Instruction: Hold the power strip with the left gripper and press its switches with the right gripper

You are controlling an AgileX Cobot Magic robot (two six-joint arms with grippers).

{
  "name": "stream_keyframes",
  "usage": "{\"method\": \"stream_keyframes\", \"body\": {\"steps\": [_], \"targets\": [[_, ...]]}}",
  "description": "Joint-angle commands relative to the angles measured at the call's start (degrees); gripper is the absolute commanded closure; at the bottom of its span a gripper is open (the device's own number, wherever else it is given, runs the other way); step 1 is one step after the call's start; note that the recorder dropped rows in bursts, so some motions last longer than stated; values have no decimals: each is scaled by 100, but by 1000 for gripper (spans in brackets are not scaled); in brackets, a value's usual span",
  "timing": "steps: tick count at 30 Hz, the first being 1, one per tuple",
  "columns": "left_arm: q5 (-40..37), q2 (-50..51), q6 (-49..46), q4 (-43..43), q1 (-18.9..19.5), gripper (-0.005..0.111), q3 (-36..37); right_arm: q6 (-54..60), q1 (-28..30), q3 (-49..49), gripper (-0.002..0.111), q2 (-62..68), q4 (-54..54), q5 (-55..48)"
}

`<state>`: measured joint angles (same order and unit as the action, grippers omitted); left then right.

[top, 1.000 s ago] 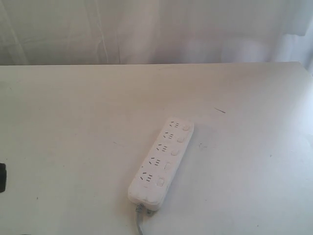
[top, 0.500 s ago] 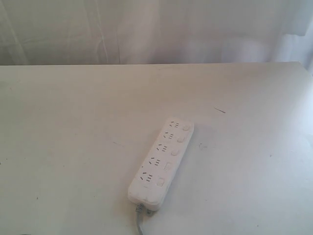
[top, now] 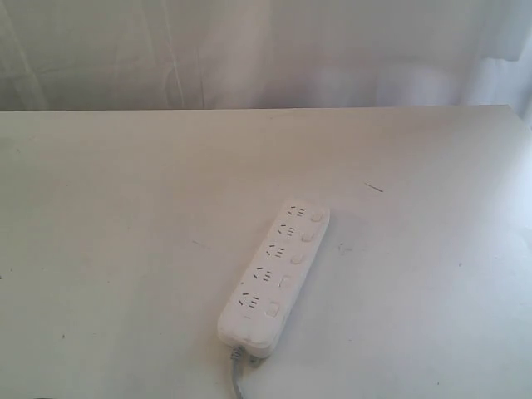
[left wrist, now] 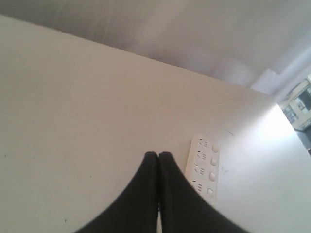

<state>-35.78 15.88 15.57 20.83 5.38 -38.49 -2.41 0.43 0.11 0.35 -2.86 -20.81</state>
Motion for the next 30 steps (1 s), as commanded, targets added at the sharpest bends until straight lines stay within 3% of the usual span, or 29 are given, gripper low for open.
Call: {"method": "stream_keyframes", "body": {"steps": [1,3,8,15,18,21,30], "targets": [[-147,-50,942,-284,16,107,-32,20,-2,-11,108,-35,-11,65],[-136,-50,432,-285,16,107,-32,20,-2,-11,108,-35,-11,65],[-37,-38,-2760,447,16,107,77,20,-2,-11,108,-35,-11,65],[223,-38,-4454,2085,16,107,809,20,-2,-11,108,-35,-11,65],[251,-48,-4091,1720,16,107,1051,20,-2,-11,108,-35,-11,65],[371,-48,-3033,968,16,107,1180,20,-2,-11,108,-35,-11,65],[606,-48,1584,-2131,16,107,1276,20,-2,-11,108,-35,-11,65]]}}
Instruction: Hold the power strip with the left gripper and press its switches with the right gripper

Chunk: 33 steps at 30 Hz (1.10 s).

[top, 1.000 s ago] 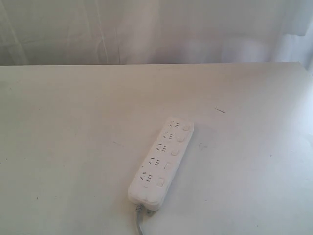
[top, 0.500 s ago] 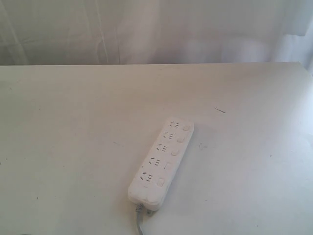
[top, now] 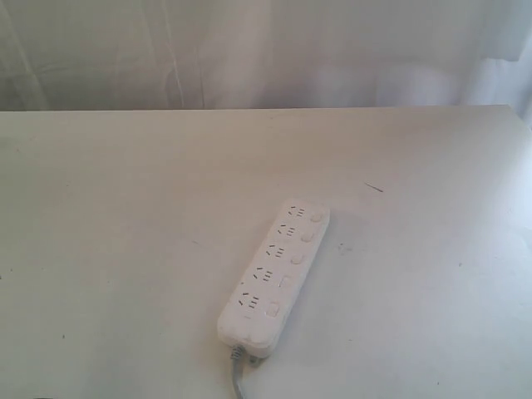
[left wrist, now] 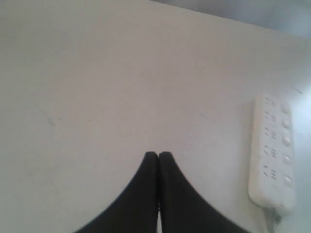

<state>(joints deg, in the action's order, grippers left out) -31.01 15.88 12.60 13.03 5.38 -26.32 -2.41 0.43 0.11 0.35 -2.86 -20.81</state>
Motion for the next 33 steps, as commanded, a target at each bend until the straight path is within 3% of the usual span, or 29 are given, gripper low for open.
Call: {"method": "stream_keyframes", "body": {"steps": [1,4,6,11,13,17,24,28,33], "targets": [[151,-48,2257,-1674,16,107,58,20,-2,-11,108,-35,-11,65],[443,-48,3637,-3054,16,107,58,20,-2,-11,108,-35,-11,65],[1116,-48,4394,-3915,16,107,86,20,-2,-11,108,-35,-11,65],[4555,408,4627,-4962,16,107,209,20,-2,-11,108,-35,-11,65],[5334,786,4658,-5406,16,107,131,20,-2,-11,108,-35,-11,65],[5664,1780,4919,-6775,16,107,-240,20,-2,-11,108,-35,-11,65],[6457,2754,3787,-6840,-49,107,-576,20,-2,-11,108,-35,-11,65],[6499,3300,2716,-6864,-518,107,-656,20,-2,-11,108,-35,-11,65],[6065,3909,1777,-6915,-1532,107,-695,20,-2,-11,108,-35,-11,65]]}}
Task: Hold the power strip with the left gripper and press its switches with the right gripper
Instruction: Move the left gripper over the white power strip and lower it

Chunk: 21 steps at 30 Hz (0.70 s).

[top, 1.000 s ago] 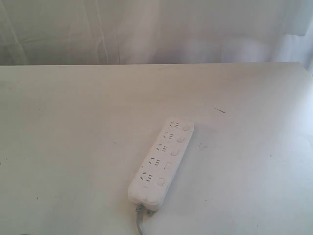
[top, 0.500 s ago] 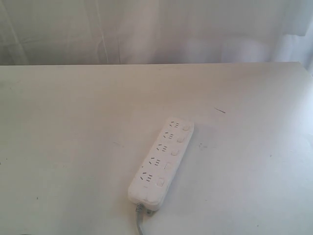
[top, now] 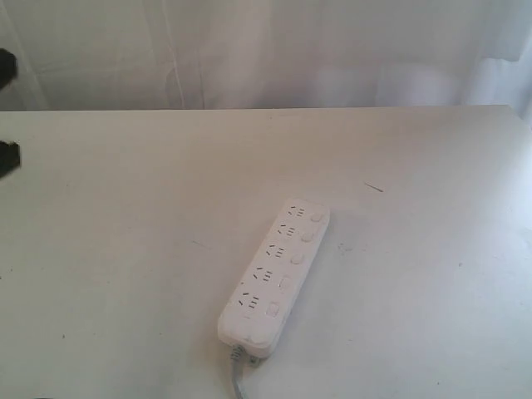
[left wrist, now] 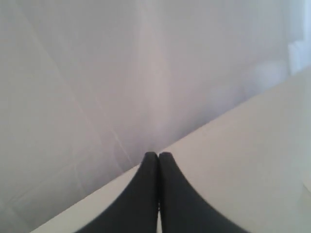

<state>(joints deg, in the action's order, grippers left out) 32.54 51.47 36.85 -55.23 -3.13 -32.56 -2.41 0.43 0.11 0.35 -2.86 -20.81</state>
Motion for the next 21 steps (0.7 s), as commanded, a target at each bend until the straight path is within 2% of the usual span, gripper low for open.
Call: {"method": "stream_keyframes", "body": {"steps": [1,6,10,14,21], "targets": [[-561,436,-812,7,-927,107,-98,20,-2,-11,108,-35,-11,65],[-2082,910,-2410,910,-2221,107,-310,20,-2,-11,108,-35,-11,65],[-3142,1414,-3895,1979,-2989,107,-624,20,-2,-11,108,-35,-11,65],[-3430,1904,-4085,2029,-3231,107,-955,20,-2,-11,108,-35,-11,65],[-4075,2895,-4068,2012,-3254,107,-1574,20,-2,-11,108,-35,-11,65]]}}
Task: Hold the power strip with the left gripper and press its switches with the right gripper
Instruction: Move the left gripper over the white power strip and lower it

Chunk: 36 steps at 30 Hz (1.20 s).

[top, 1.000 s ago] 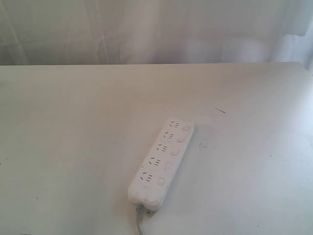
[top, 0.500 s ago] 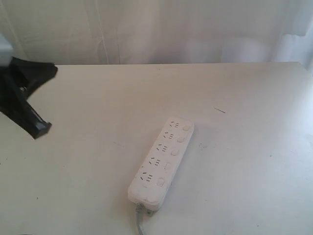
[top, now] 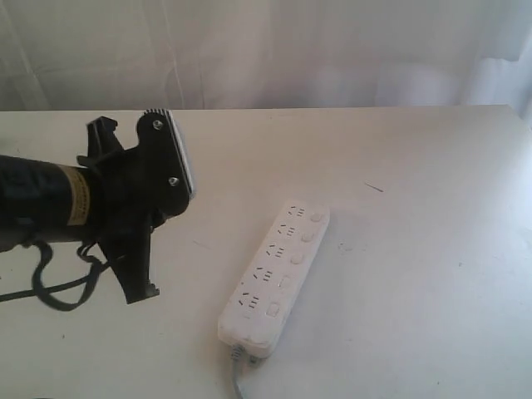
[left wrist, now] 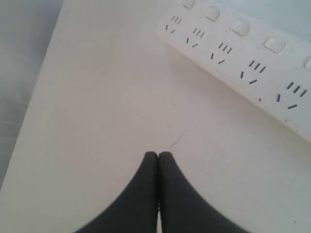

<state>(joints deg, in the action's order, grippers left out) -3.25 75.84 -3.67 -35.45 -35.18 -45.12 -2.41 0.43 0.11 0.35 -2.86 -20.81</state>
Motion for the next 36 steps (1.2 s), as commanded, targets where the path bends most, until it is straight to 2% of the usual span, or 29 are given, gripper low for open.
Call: {"method": "stream_keyframes", "body": {"steps": [1,7,13,20,23,26,29,30,32,34,36], "targets": [[-592,556,-2,34,-76,107,-410,20,-2,-11,108,-35,-11,65],[-788,1089,-171,65,-320,107,-899,20,-2,-11,108,-35,-11,65],[-1072,1702,-257,74,-339,107,-1508,20,-2,-11,108,-35,-11,65],[-1315,2261,-283,1694,-339,107,-2363,20,-2,-11,108,-35,-11,65],[-1679,2502,-283,2315,-339,104,-2846,20,-2,-11,108,-35,-11,65],[-2263,2787,-283,2513,-339,86,-3330,20,-2,-11,108,-35,-11,65],[-2640,3019,-262,2870,-339,54,-3672,20,-2,-11,108,-35,-11,65],[-2727,3084,-225,2986,-339,39,-3777,20,-2,-11,108,-35,-11,65],[-2951,3197,-211,3200,-339,22,-3872,20,-2,-11,108,-35,-11,65],[-3263,3292,-211,3242,-360,16,-3901,20,-2,-11,108,-35,-11,65],[-3621,3402,-211,3242,-414,15,-3901,20,-2,-11,108,-35,-11,65]]}}
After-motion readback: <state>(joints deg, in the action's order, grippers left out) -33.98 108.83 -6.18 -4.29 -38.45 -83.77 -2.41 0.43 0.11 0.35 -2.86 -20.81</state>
